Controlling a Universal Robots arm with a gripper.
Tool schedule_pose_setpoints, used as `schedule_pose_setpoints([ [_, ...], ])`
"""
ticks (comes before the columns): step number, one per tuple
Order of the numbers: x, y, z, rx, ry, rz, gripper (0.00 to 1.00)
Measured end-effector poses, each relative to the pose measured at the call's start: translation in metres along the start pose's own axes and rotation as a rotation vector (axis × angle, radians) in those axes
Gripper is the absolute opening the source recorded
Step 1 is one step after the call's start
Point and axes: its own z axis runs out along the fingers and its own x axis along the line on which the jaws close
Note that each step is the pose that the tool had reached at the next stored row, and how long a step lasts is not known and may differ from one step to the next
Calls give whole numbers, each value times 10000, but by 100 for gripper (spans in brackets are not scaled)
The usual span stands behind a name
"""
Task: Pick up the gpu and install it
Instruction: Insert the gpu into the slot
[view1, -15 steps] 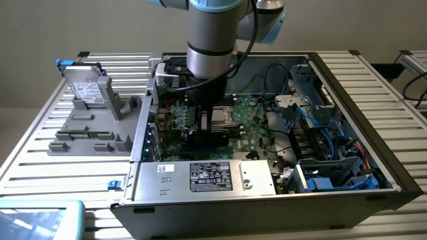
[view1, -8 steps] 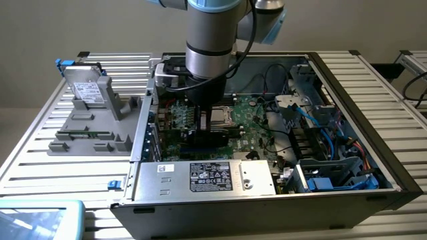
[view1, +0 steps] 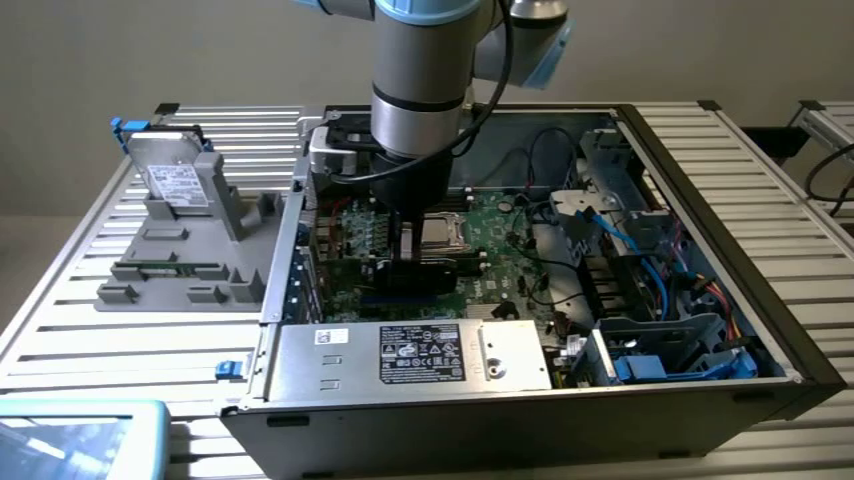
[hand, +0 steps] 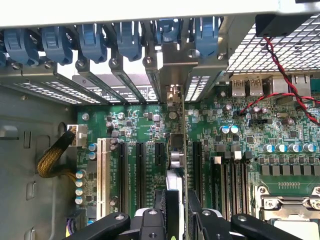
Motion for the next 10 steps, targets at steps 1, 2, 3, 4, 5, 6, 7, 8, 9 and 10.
schedule_pose_setpoints([
  [1,0,0,0,0,0,0,28],
  [2,0,0,0,0,0,0,28],
  [3,0,0,0,0,0,0,28],
  [4,0,0,0,0,0,0,28],
  [5,-2,0,0,0,0,-1,28],
  [6,-6,1,0,2,1,0,28],
  [7,-12,2,0,8,7,2,28],
  [8,-19,4,-1,23,15,3,28],
  [9,-21,6,-1,32,17,4,28],
  [10,-21,6,-1,33,17,4,28],
])
